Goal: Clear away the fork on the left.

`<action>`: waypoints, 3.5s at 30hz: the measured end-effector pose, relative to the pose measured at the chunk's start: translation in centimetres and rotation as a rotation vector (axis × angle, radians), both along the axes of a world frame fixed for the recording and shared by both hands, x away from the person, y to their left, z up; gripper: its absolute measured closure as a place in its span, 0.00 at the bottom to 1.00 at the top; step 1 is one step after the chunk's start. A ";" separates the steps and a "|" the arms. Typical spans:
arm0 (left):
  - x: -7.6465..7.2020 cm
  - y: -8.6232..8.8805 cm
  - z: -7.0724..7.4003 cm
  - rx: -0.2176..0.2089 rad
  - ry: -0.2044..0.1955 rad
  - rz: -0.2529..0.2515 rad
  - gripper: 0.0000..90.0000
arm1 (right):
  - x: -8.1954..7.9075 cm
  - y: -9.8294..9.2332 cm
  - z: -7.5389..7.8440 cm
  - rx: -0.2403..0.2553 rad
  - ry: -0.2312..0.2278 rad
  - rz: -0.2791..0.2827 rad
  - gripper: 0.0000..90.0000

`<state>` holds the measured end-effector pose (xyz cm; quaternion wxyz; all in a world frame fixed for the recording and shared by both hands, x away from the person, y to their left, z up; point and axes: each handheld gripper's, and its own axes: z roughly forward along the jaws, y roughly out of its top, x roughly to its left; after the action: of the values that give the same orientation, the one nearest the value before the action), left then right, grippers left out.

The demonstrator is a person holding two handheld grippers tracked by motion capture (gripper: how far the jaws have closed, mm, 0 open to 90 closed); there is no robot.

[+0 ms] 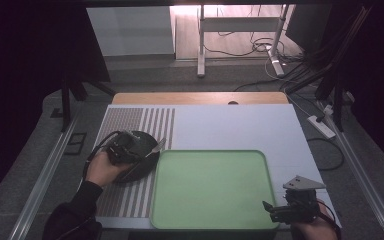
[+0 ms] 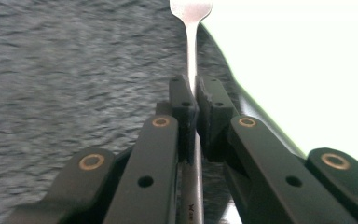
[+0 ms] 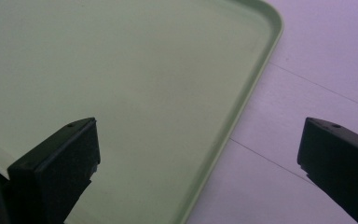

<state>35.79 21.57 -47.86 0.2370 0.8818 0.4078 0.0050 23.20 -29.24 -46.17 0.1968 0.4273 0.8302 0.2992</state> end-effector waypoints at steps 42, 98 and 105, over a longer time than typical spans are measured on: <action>-4.3 -12.3 -2.8 0.020 0.100 -0.111 0.93 | 0.0 0.2 0.0 -0.011 0.001 0.023 0.00; -2.1 -8.6 -2.6 -0.002 0.013 -0.018 0.93 | 0.0 0.3 0.0 -0.016 0.008 0.033 0.00; -2.3 -8.5 -2.3 -0.008 -0.019 -0.022 0.78 | 0.0 0.3 0.0 -0.016 0.008 0.034 0.00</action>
<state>33.51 13.07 -50.17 0.2442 0.8851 0.3961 0.0090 23.21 -28.98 -46.22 0.1915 0.4126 0.8406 0.2942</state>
